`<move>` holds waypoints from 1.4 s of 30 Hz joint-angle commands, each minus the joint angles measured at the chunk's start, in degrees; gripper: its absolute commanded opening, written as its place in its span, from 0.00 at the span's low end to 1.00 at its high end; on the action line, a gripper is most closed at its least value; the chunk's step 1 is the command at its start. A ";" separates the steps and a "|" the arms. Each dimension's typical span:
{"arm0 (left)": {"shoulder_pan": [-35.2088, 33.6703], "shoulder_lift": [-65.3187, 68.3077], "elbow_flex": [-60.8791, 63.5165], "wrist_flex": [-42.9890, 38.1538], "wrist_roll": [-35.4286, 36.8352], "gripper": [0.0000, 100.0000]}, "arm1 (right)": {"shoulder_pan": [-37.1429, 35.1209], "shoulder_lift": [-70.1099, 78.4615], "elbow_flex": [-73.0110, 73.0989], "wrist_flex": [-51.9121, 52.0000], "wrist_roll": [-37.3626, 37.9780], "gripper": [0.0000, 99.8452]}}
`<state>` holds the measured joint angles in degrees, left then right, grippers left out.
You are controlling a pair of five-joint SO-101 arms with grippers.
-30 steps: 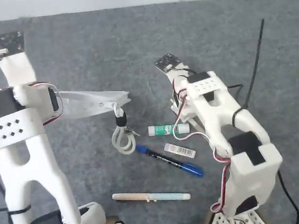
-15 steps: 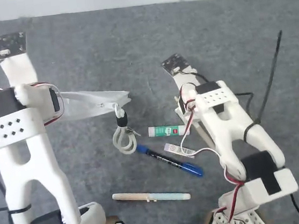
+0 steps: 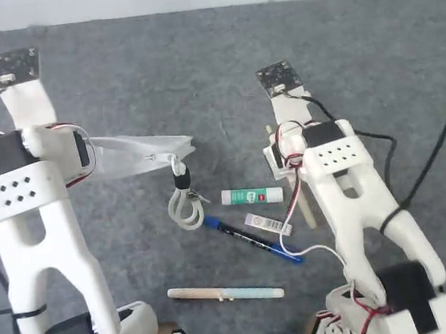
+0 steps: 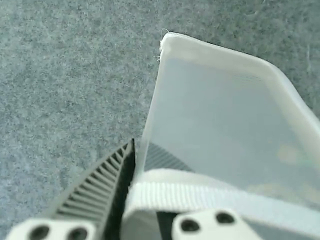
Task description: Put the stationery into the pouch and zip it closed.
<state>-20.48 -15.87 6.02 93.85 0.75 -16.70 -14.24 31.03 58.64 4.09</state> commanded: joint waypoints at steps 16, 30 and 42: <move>0.44 1.93 1.36 -1.49 1.23 0.02 | -11.21 -27.74 -0.70 7.60 -1.32 0.01; 0.44 1.93 1.36 -1.49 1.23 0.02 | -18.95 -36.53 -0.70 -5.05 -1.23 0.01; 0.44 1.93 1.19 -1.41 3.87 0.02 | -26.59 -36.53 -1.32 -19.65 -0.79 0.01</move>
<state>-20.48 -15.87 6.02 93.85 3.21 -42.46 -48.70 31.03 42.73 3.30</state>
